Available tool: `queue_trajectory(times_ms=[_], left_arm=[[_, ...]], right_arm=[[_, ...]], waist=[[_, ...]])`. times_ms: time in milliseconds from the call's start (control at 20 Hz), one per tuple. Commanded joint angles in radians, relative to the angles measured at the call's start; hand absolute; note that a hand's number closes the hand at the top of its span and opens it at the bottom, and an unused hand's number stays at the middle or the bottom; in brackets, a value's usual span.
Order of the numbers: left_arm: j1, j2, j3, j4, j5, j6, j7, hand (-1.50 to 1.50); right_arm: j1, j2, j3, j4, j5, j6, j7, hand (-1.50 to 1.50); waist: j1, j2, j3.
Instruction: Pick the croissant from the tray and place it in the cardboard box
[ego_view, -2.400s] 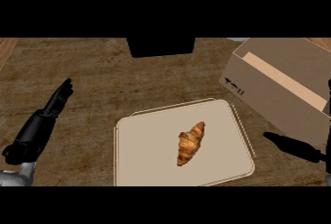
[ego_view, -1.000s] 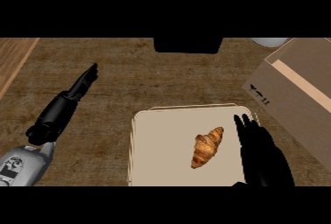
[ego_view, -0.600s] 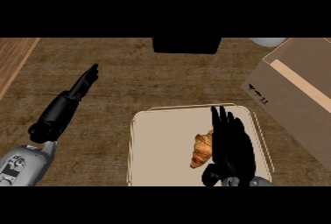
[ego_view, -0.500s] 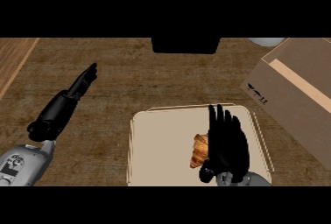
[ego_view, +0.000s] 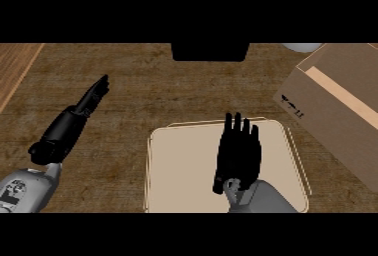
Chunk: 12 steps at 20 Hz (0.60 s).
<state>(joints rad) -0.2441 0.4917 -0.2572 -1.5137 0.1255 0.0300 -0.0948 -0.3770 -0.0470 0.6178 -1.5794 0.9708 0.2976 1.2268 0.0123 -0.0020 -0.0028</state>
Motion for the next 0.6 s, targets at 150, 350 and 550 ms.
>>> queue_trajectory(times_ms=[150,350,550], left_arm=[[-0.007,-0.003,0.005,-0.032,-0.021,0.004,0.023,0.0],[-0.017,-0.035,0.012,0.043,-0.037,0.002,-0.016,0.0],[-0.016,-0.032,0.014,-0.003,-0.038,-0.017,0.023,0.0]], right_arm=[[-0.029,0.045,-0.026,0.097,0.018,0.094,0.238,-1.5],[-0.037,0.046,-0.005,0.082,0.003,0.089,0.242,-1.5],[-0.005,0.046,0.004,0.171,0.0,-0.002,0.186,-1.5]], waist=[[-0.001,0.0,0.002],[-0.01,0.003,0.002],[-0.002,0.002,0.003]])
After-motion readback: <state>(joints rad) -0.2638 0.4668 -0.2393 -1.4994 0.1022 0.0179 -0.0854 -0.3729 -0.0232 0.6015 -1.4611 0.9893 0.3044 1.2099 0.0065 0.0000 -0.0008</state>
